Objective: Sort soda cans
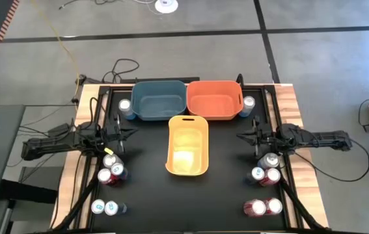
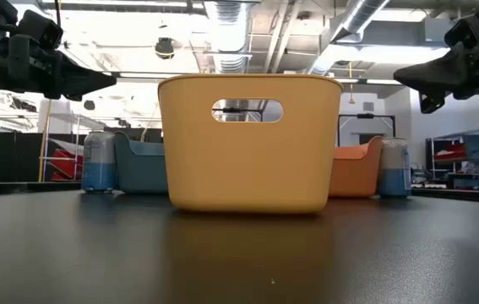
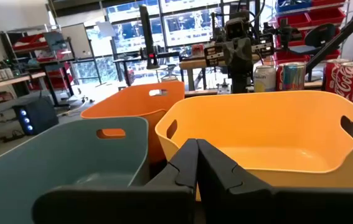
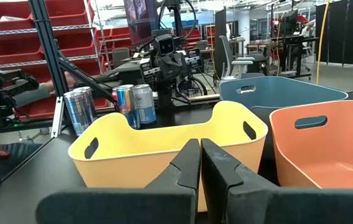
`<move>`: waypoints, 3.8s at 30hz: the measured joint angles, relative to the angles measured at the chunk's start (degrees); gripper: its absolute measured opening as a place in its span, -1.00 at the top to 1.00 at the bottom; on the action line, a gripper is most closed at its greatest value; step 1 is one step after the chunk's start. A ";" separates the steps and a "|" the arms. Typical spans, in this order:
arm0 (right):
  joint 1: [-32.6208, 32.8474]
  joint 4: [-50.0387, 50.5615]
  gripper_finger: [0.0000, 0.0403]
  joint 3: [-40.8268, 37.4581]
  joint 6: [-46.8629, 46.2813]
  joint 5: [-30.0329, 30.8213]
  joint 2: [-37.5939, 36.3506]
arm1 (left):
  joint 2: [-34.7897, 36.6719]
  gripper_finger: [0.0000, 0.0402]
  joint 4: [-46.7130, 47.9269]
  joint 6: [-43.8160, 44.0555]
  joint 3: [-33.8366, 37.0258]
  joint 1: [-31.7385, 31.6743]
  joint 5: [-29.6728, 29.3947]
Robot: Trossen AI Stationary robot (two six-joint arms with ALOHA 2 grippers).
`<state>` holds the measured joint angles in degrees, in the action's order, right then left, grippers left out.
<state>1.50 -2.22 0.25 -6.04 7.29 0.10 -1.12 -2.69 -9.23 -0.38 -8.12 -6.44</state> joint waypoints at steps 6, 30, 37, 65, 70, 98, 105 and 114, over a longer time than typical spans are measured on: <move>-0.02 -0.02 0.84 0.00 0.00 0.00 0.00 | 0.01 1.00 0.01 0.00 0.00 0.00 0.00; -0.26 -0.02 0.84 0.00 17.44 0.05 0.00 | -0.01 1.00 -0.06 5.11 0.00 0.00 0.00; -1.57 -0.88 0.84 0.00 38.18 0.61 0.00 | 0.01 1.00 -0.47 15.65 0.00 0.00 0.00; -0.22 -25.69 0.82 0.15 -18.89 9.16 4.70 | -12.37 0.16 12.22 14.54 -23.53 0.00 -10.49; 0.35 -32.18 0.67 2.34 -9.53 9.21 9.03 | -20.21 -0.20 20.23 16.72 -30.78 -0.02 -18.54; -10.67 -28.17 -0.92 10.76 -10.45 21.07 33.39 | -57.43 -0.84 54.65 5.85 -49.16 -39.07 -5.66; -10.54 -28.15 -0.96 10.78 -10.64 21.07 33.38 | -63.52 -0.84 52.01 0.43 -49.07 -42.90 -1.48; -9.29 -28.15 -0.92 10.81 -11.04 21.05 33.38 | -67.45 -0.76 51.28 -3.72 -49.11 -42.88 -0.40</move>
<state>-7.79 -30.37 11.06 -17.08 28.34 33.47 -68.57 48.59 -12.95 -49.50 -51.00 -6.83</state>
